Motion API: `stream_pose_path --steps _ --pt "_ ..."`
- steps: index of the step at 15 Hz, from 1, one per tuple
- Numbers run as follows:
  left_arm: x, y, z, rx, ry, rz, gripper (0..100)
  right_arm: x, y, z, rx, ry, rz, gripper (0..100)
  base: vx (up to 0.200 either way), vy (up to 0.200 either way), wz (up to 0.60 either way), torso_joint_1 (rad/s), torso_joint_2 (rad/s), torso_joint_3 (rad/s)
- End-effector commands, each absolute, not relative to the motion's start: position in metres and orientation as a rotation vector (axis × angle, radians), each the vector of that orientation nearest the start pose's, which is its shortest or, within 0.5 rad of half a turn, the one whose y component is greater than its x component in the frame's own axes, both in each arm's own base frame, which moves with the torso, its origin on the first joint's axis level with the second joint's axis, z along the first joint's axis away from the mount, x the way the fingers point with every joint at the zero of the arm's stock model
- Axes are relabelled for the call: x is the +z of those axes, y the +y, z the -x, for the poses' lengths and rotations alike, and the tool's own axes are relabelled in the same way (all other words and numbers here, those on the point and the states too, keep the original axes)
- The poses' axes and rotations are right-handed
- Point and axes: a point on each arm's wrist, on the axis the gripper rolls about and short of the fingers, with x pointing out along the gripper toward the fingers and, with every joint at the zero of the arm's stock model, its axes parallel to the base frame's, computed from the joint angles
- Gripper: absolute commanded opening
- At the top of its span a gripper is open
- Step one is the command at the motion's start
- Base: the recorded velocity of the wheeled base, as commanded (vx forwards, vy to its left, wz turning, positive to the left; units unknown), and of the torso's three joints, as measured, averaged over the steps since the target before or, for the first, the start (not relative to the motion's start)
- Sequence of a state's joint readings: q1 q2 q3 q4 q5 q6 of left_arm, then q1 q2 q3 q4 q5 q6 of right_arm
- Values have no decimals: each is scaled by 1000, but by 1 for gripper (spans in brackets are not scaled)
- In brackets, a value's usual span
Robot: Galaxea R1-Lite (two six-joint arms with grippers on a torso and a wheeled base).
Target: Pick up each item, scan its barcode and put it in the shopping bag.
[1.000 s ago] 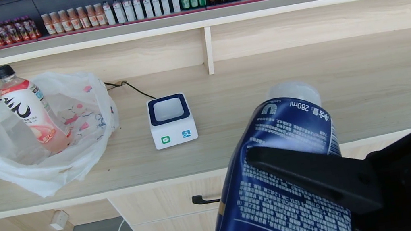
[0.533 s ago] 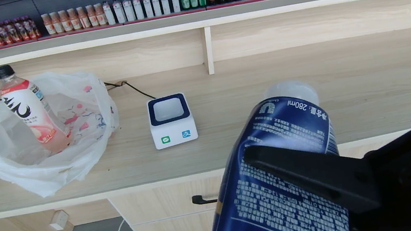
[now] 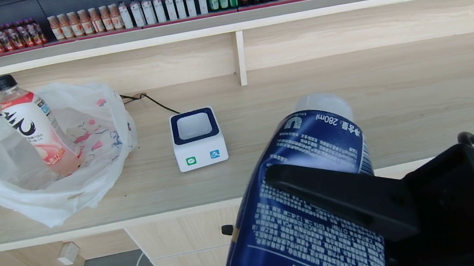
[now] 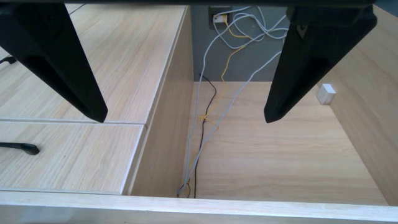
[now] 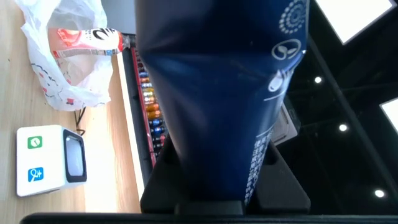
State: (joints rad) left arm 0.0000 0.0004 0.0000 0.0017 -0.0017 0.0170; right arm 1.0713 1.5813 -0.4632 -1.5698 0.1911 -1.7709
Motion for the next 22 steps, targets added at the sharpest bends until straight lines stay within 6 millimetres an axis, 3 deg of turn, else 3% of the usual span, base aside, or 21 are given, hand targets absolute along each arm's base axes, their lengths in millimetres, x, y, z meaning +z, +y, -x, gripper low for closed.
stream_pose_path --steps 1,4,10,11,16,18,20,21,22 --pt "75 0 23 -2 2 -17 100 219 214 -111 491 -1346 1288 0 0 0 0 0 0 0" --pt "75 0 23 -2 2 -17 100 221 212 -110 537 -1306 1208 0 0 0 0 0 0 0" --pt "75 0 23 -2 2 -17 100 202 205 -110 729 -924 865 0 0 0 0 0 0 0" --pt "75 0 23 -2 2 -17 100 201 204 -110 756 -824 739 0 0 0 0 0 0 0" --pt "75 0 23 -2 2 -17 100 205 202 -111 792 -765 589 0 0 0 0 0 0 0" --pt "75 0 23 -2 2 -17 100 206 213 -129 821 -652 385 0 0 0 0 0 0 0" --pt "75 0 23 -2 2 -17 100 220 221 -136 803 -659 278 0 0 0 0 0 0 0" --pt "75 0 23 -2 2 -17 100 227 231 -153 795 -638 164 0 0 0 0 0 0 0" --pt "75 0 23 -2 2 -17 100 225 234 -157 811 -601 109 0 0 0 0 0 0 0"
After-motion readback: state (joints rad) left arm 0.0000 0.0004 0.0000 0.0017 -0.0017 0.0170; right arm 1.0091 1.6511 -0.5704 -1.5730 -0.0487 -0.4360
